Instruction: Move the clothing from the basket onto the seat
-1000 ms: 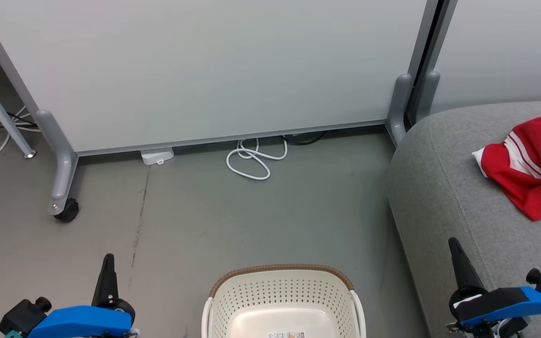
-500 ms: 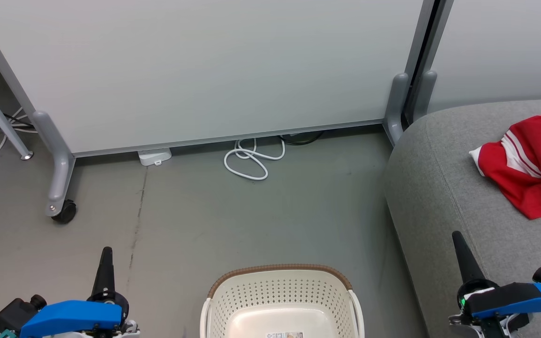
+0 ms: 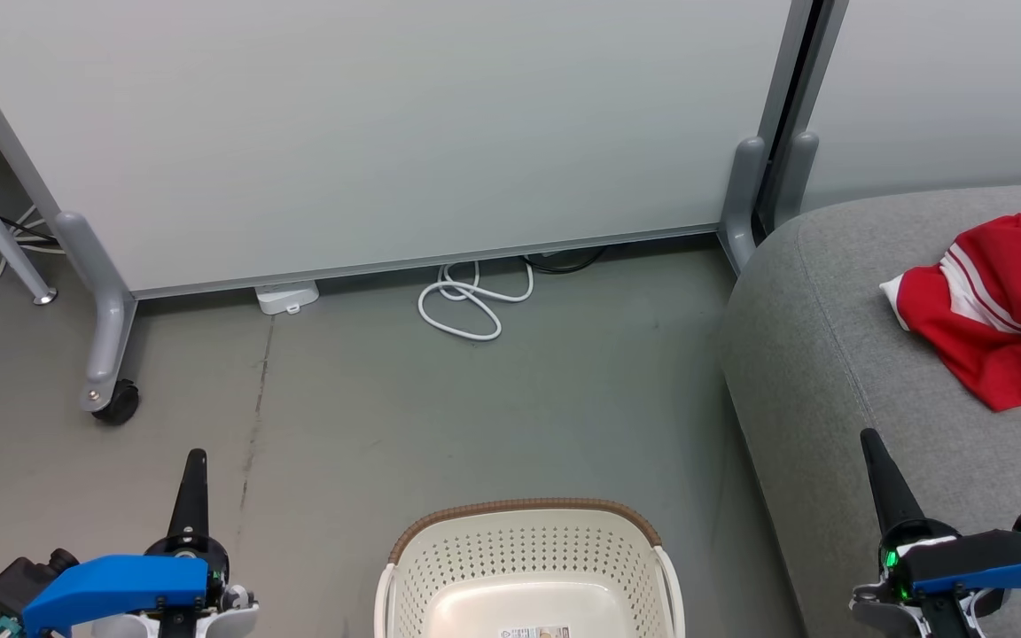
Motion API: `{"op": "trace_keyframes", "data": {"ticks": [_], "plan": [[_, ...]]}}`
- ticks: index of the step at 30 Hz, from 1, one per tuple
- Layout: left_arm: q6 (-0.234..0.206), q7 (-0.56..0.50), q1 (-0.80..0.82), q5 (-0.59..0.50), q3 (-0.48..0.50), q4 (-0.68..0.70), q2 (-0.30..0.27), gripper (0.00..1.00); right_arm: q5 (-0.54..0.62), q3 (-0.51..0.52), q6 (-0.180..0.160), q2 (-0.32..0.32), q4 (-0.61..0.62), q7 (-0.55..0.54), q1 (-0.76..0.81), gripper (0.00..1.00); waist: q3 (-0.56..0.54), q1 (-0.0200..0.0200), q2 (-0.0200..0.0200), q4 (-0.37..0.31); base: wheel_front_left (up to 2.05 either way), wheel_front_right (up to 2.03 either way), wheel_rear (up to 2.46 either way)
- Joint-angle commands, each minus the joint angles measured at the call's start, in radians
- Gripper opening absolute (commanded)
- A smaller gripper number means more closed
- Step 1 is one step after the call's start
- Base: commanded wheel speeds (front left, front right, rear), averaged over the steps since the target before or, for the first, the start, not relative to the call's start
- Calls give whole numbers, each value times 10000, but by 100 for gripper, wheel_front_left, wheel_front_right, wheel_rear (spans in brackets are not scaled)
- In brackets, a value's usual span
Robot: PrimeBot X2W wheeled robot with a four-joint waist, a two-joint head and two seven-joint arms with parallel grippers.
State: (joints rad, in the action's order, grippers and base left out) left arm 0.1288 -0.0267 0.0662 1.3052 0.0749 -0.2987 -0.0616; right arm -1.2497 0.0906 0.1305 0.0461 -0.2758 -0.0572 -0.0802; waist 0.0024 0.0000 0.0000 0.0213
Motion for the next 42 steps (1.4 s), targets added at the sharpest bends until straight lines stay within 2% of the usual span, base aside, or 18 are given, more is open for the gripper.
{"op": "trace_keyframes", "data": {"ticks": [1, 42], "plan": [[23, -75, 247, 210, 45, 122, -25, 0, -282, 35, 3, 53, 111, -38, -258, 0, 0, 0, 0, -7, 0, 0, 0], [34, -864, 483, 2952, 396, 543, 120, 0, -3484, 244, 4, 66, 314, -560, -349, 0, 4, 0, 0, -198, 0, 0, 0]]}}
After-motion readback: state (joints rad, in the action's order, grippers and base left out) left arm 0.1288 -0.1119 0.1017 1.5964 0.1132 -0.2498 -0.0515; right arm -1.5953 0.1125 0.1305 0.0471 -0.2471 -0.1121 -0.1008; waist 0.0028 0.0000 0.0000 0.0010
